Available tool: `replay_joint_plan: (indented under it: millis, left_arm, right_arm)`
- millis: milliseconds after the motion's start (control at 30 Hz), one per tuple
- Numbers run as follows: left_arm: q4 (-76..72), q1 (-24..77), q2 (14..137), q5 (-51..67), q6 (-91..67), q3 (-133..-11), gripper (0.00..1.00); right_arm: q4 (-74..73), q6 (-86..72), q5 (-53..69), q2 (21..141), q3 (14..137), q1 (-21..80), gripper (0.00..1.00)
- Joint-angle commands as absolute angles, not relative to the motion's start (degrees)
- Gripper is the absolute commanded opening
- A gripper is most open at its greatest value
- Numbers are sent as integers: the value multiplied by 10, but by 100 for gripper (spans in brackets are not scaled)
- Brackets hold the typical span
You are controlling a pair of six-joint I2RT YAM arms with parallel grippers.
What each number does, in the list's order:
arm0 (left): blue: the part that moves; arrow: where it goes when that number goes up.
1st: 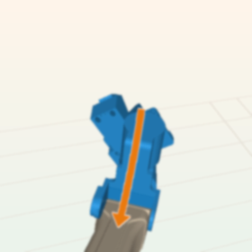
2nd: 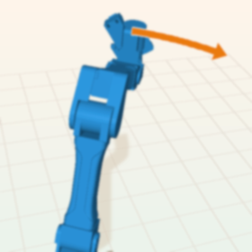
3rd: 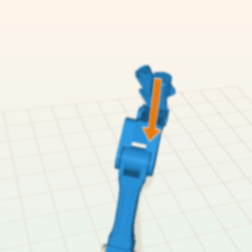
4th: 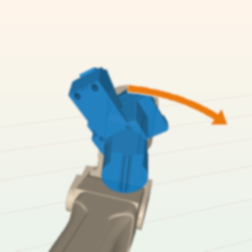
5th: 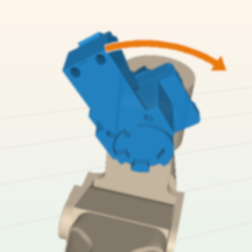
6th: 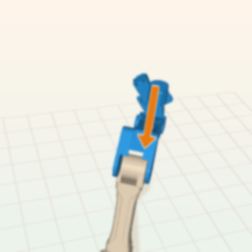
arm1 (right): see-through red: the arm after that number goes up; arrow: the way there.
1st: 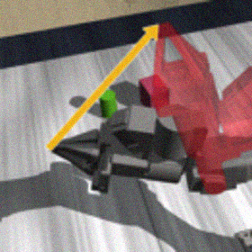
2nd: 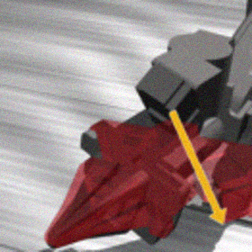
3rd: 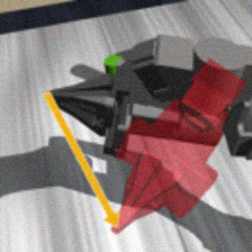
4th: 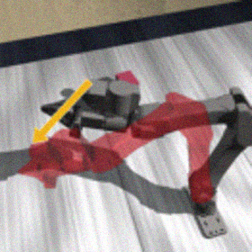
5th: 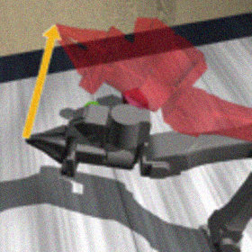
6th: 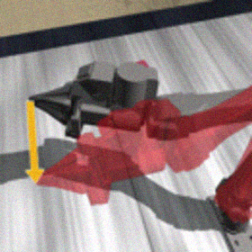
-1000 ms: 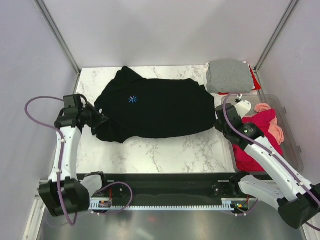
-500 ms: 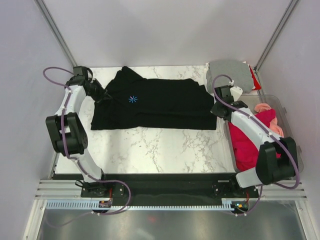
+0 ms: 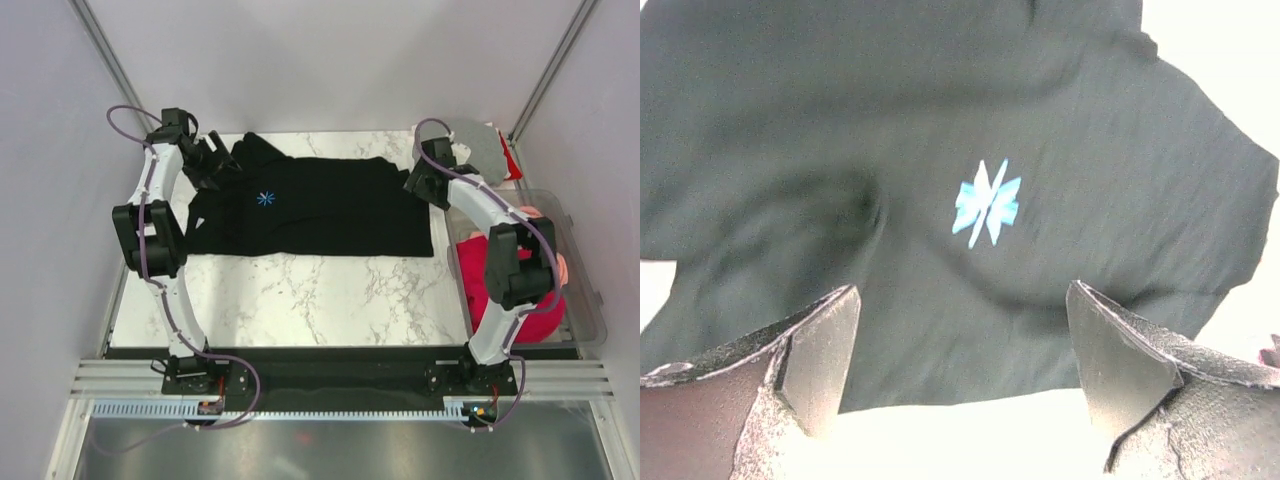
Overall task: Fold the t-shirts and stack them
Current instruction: Fold the tshirt
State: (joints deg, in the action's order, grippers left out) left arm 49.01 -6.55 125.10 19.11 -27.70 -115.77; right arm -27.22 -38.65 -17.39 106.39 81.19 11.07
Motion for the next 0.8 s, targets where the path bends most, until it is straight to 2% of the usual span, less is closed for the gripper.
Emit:
replay_joint_plan:
  millis: [0, 33, 133, 200, 367, 467, 767]
  left_arm:
    - [499, -82, 1111, 160, -261, -1056, 91]
    - [487, -90, 1081, 164, -274, -1015, 89]
    - [405, -133, 963, 176, -307, -788, 86]
    - [335, -169, 880, 184, -323, -700, 86]
    - [204, -230, 795, 236, -379, -484, 89]
    - [154, -243, 792, 249, -405, -442, 89]
    - [64, -243, 780, 188, -468, -390, 88]
  right_arm:
    - [-286, -381, -151, 971, 789, 112, 82]
    - [-282, -388, -145, 923, 762, 114, 83]
    - [-261, -416, -122, 833, 642, 126, 83]
    - [-244, -435, -106, 788, 560, 133, 83]
    - [-213, -452, -88, 766, 451, 138, 81]
    - [-194, -453, -89, 783, 441, 138, 80]
    - [-169, -459, -135, 878, 461, 139, 79]
